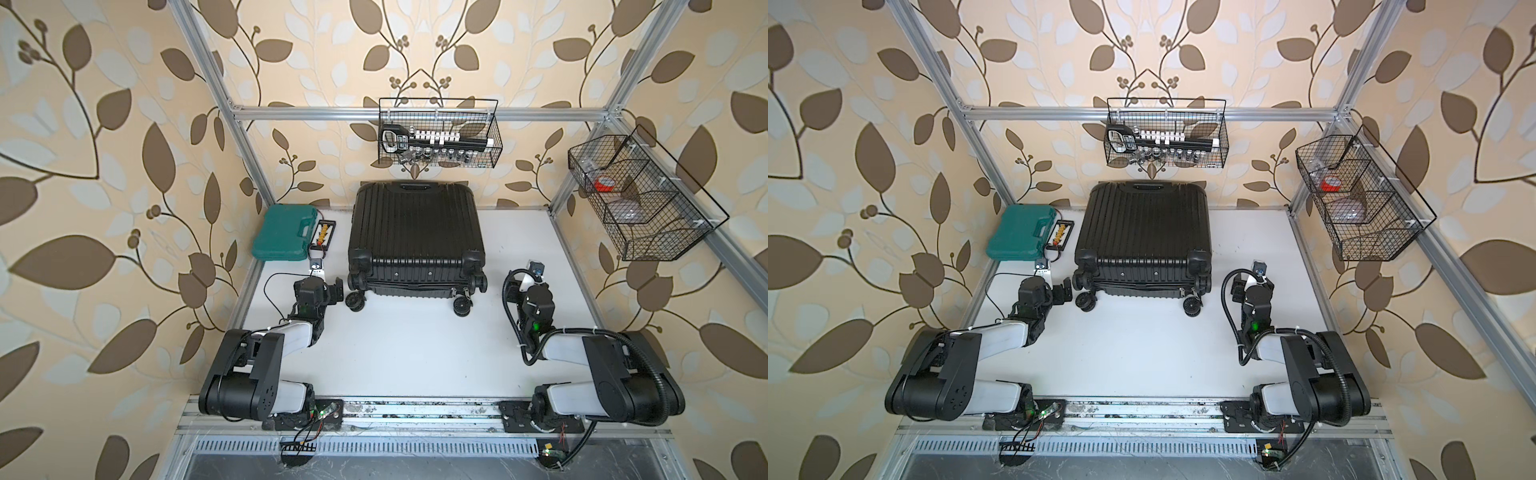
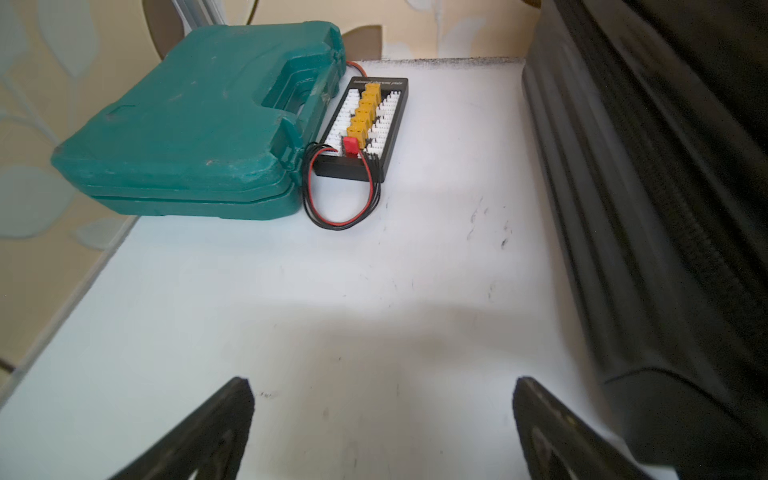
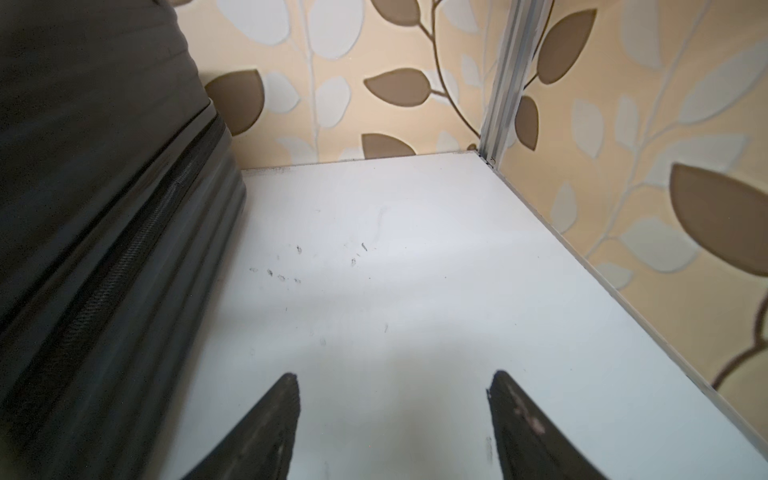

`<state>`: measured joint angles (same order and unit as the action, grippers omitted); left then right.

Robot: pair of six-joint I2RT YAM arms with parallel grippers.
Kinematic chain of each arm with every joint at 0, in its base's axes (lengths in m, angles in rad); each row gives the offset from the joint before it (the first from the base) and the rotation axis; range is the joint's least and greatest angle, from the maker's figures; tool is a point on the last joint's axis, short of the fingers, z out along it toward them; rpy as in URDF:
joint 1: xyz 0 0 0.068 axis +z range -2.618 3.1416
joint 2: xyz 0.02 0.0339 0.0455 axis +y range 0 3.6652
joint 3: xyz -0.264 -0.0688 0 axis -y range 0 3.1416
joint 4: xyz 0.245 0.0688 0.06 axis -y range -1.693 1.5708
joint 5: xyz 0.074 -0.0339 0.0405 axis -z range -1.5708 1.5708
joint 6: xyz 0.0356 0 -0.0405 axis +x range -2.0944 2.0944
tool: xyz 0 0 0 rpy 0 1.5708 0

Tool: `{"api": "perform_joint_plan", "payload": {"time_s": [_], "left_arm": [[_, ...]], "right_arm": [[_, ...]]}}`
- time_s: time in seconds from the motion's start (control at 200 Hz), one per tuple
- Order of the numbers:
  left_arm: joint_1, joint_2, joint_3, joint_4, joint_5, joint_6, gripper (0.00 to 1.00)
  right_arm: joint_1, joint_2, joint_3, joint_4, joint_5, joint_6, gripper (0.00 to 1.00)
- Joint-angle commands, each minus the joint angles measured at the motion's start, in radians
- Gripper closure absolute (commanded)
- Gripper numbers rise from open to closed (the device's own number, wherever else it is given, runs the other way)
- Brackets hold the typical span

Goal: Close the suitcase zippers
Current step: Reset both arms

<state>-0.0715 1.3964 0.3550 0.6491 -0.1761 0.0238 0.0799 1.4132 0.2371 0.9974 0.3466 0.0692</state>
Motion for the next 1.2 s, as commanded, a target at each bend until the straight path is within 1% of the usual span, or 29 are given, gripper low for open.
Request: {"api": "perform_joint_plan", "payload": {"time_s": [0.0, 0.06, 0.115, 0.14, 0.175, 0.235, 0.35, 0.365, 1.195], "left_arm": [[0.005, 0.061, -0.012, 0.151, 0.089, 0.011, 0.01], [0.005, 0.096, 0.005, 0.146, 0.094, 0.012, 0.01], [0.018, 0.094, 0.018, 0.116, 0.117, 0.003, 0.01], [0.023, 0.095, 0.022, 0.106, 0.121, -0.002, 0.01], [0.027, 0.106, 0.029, 0.107, 0.105, -0.012, 0.01], [0.041, 0.106, 0.044, 0.074, 0.125, -0.023, 0.01], [0.047, 0.108, 0.045, 0.076, 0.128, -0.024, 0.01], [0.046, 0.109, 0.045, 0.076, 0.128, -0.024, 0.01], [0.047, 0.106, 0.043, 0.077, 0.132, -0.024, 0.01]], "right_arm": [[-0.003, 0.035, -0.021, 0.112, -0.062, -0.031, 0.26], [-0.003, 0.062, -0.023, 0.140, -0.058, -0.028, 0.25], [-0.002, 0.103, -0.020, 0.186, -0.053, -0.038, 0.24], [-0.003, 0.106, -0.009, 0.158, -0.053, -0.039, 0.23], [-0.004, 0.090, 0.017, 0.074, -0.056, -0.026, 0.21], [-0.014, 0.095, 0.020, 0.088, -0.069, -0.022, 0.15], [-0.015, 0.093, 0.024, 0.075, -0.070, -0.019, 0.01], [-0.014, 0.091, 0.024, 0.073, -0.070, -0.019, 0.00], [-0.017, 0.091, 0.025, 0.069, -0.075, -0.017, 0.00]]}}
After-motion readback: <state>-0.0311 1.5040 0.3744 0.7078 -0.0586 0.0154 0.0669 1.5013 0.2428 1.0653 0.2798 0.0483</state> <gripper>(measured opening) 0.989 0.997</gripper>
